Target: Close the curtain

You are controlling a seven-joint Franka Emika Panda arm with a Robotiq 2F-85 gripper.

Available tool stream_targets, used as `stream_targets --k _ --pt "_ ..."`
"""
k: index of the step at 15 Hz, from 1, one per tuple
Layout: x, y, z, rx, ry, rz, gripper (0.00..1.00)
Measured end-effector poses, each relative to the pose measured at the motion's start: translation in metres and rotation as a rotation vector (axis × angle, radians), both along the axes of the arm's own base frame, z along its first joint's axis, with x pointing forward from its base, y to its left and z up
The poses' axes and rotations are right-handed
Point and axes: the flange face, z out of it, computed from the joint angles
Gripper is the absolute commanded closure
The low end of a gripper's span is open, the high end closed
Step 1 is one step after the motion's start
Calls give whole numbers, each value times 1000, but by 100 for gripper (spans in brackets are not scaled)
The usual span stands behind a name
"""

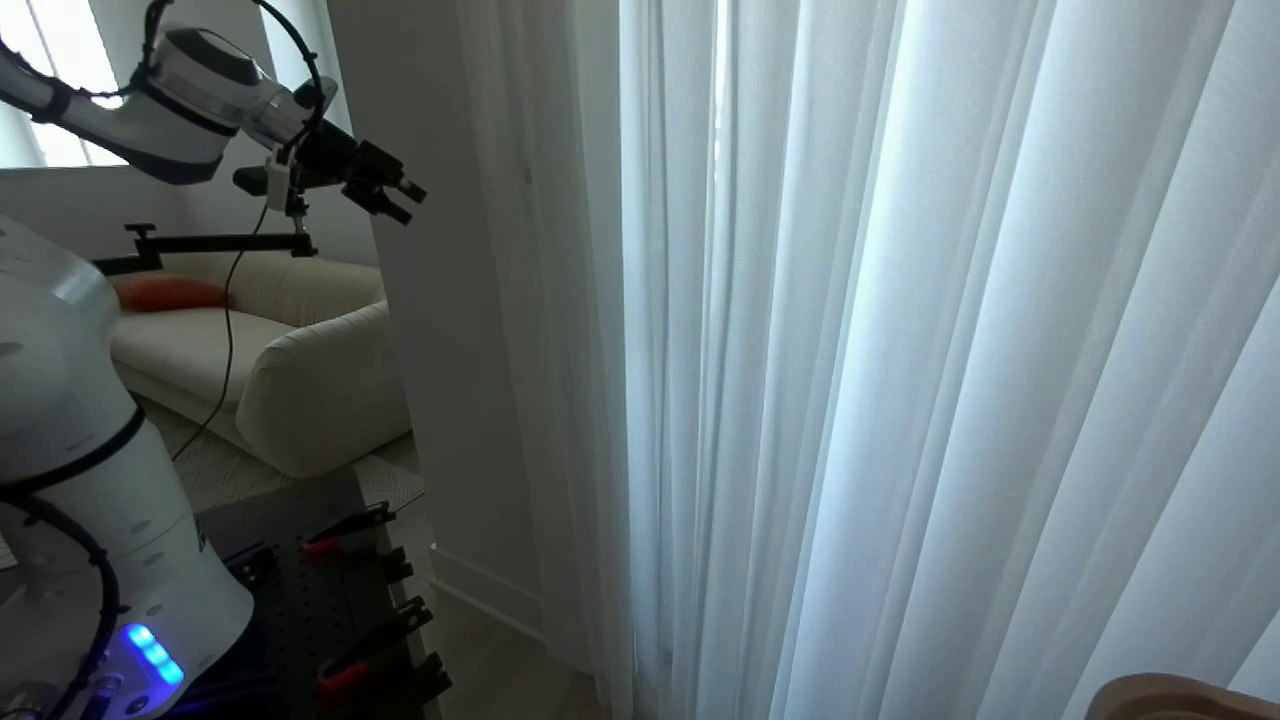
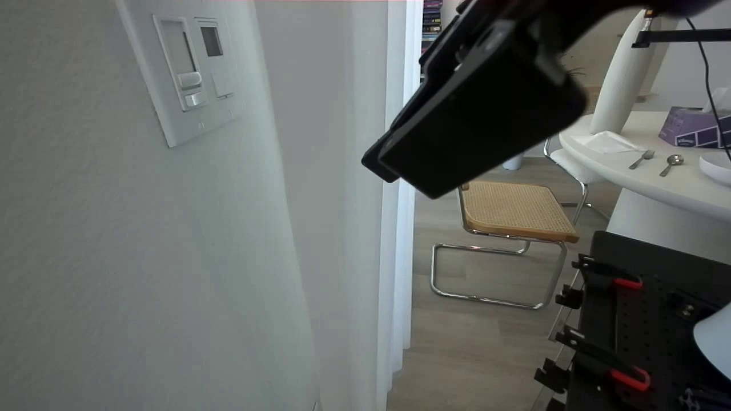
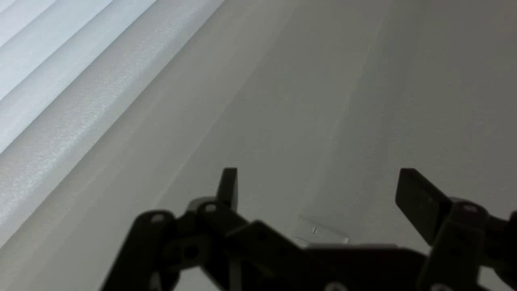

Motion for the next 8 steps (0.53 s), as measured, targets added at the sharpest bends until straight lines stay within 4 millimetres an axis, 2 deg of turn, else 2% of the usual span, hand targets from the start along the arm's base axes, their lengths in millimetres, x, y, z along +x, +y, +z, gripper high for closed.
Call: stream_targets --k 2,3,5,8 --pt "7 -6 6 -3 -8 -17 0" --pt "21 -18 21 -1 -20 -35 0" --pt "53 -48 54 14 -33 -82 0" --pt "107 -107 98 24 -47 -172 0"
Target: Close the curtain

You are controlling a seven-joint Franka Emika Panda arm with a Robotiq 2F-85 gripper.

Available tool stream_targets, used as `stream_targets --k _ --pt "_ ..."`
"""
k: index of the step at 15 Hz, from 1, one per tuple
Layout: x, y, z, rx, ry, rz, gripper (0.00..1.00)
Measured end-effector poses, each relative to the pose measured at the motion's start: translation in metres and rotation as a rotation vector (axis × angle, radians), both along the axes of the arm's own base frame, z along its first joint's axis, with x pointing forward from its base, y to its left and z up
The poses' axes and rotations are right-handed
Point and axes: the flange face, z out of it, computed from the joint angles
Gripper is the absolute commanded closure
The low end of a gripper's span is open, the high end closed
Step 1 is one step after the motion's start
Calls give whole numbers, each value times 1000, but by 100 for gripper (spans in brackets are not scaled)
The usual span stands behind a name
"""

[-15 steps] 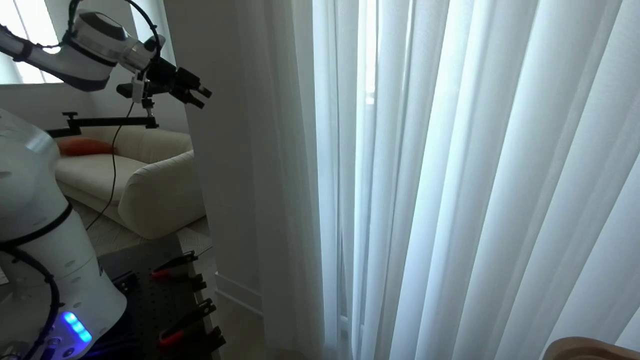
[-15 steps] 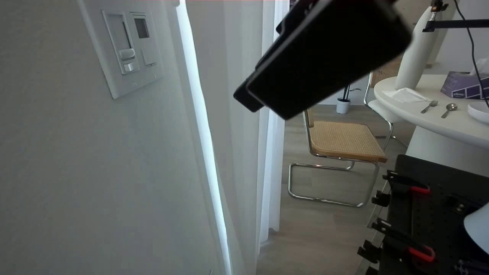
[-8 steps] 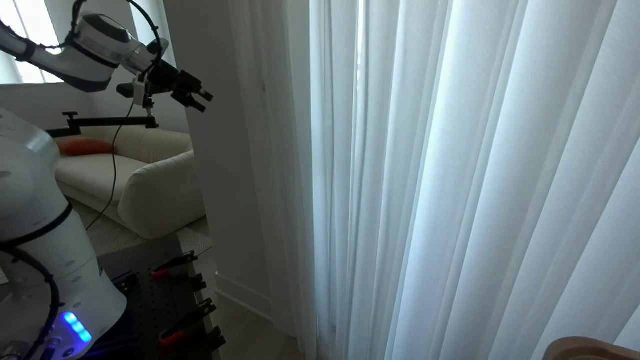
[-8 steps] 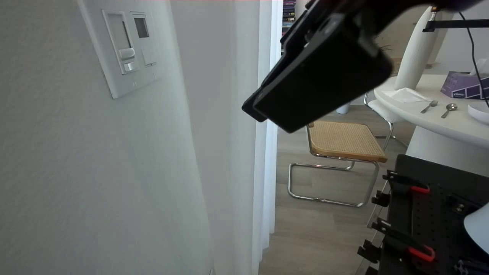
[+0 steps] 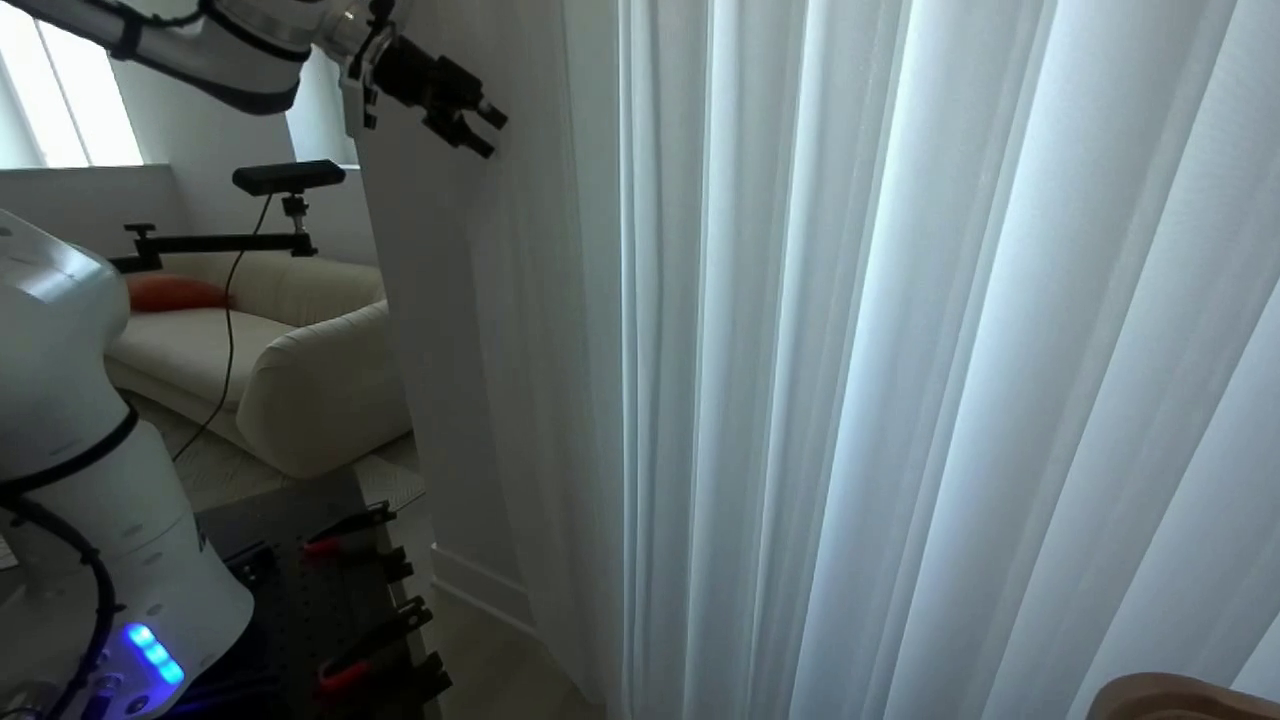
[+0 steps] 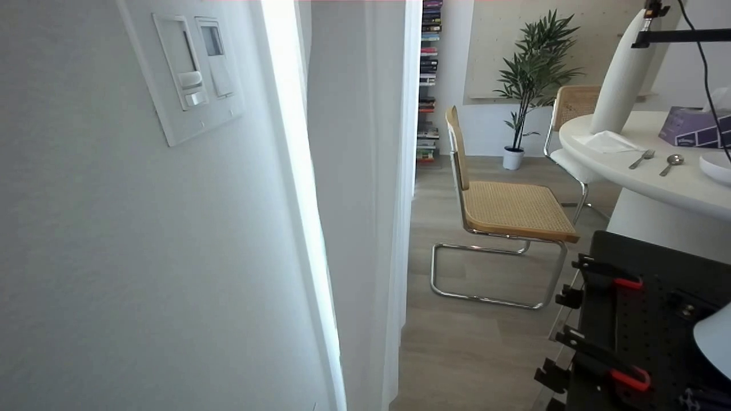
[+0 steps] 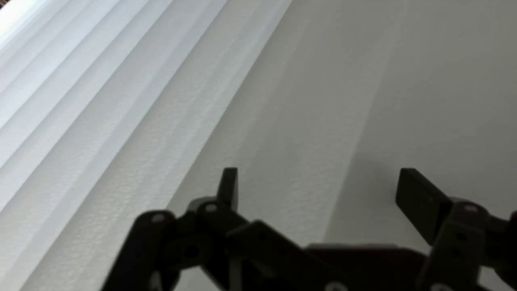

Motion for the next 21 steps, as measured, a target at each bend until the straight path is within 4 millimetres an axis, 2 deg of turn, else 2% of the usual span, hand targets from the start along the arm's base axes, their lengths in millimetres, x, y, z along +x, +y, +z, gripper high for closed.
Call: stream_targets --k 3,6,9,14,17,21 --pt "42 -46 26 15 8 -64 0" --pt "75 -90 37 18 107 -135 0" --pt "93 -134 50 13 284 -206 0" --pt "108 -206 87 -9 550 -279 0" --pt "117 -213 89 -2 574 -283 0" --pt "118 -206 86 -8 583 -269 0"
